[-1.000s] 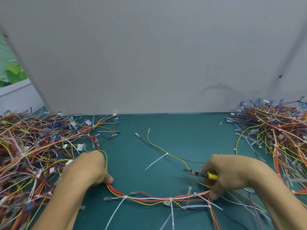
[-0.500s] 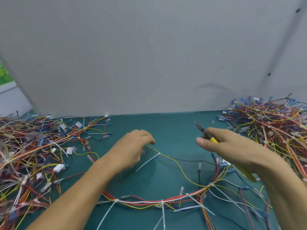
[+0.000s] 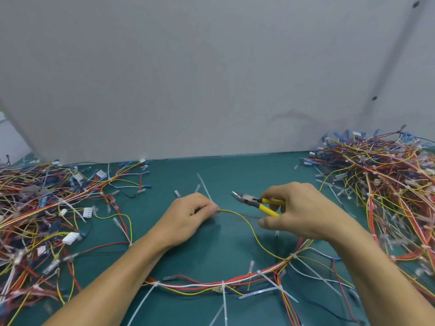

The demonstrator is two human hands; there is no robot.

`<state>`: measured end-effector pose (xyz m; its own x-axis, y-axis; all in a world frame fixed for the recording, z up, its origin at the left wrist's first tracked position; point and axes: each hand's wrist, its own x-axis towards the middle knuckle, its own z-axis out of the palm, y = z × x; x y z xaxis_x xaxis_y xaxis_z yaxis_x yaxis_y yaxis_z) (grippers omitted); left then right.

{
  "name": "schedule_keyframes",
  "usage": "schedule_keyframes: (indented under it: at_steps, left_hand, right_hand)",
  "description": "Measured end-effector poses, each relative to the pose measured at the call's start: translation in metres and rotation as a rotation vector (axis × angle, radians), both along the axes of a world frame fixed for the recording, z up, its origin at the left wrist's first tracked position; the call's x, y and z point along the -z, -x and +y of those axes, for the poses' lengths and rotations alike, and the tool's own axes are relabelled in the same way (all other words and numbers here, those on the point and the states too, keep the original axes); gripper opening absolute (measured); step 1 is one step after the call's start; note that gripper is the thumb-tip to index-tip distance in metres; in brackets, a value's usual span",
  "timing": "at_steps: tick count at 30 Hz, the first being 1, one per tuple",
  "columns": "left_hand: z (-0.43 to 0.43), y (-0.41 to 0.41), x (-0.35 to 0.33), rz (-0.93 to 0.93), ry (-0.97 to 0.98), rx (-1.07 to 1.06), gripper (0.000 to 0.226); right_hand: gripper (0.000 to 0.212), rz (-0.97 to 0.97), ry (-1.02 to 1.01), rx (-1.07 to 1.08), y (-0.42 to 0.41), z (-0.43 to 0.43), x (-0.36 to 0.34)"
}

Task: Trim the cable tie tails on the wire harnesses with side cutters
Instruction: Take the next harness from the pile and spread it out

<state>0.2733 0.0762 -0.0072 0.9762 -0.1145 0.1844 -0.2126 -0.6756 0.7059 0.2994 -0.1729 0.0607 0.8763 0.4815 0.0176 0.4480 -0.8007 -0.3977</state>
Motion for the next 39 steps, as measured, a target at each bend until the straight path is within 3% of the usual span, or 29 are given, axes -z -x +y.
schedule_keyframes:
  at_steps: [5, 14, 18, 22, 26, 29, 32, 36, 39]
  left_hand:
    - [-0.003, 0.008, 0.008, 0.011, 0.153, -0.123, 0.016]
    - [-0.004, 0.012, 0.012, -0.025, 0.077, -0.126, 0.021]
    - [-0.003, 0.016, 0.009, -0.121, -0.042, -0.1, 0.011]
    - [0.004, 0.017, 0.002, -0.237, -0.116, 0.002, 0.032]
    - [-0.004, 0.009, 0.002, -0.191, -0.257, 0.122, 0.011]
    - [-0.007, -0.008, 0.0, -0.226, -0.304, 0.037, 0.005]
    - [-0.006, -0.032, -0.004, -0.158, -0.458, -0.185, 0.015]
    - [-0.002, -0.038, -0.015, 0.051, -0.499, -0.29, 0.054]
    - [0.006, -0.006, -0.037, -0.047, -0.492, -0.228, 0.024]
  right_hand:
    - [0.021, 0.003, -0.006, -0.075, 0.001, 0.009, 0.007]
    - [0.029, -0.14, 0.171, -0.065, 0.004, 0.018, 0.02]
    - [0.023, -0.133, 0.124, 0.0, -0.003, 0.003, 0.009]
    - [0.01, -0.144, 0.038, 0.058, -0.006, -0.013, -0.003]
    - [0.021, -0.148, -0.028, 0.093, -0.005, -0.022, -0.01]
    - [0.029, -0.152, -0.036, 0.101, -0.007, -0.023, -0.01]
    - [0.033, -0.078, 0.079, 0.052, -0.008, -0.023, -0.007]
    - [0.032, 0.162, 0.2, -0.056, -0.005, -0.029, -0.006]
    - [0.033, 0.202, 0.222, -0.098, -0.005, -0.03, -0.001]
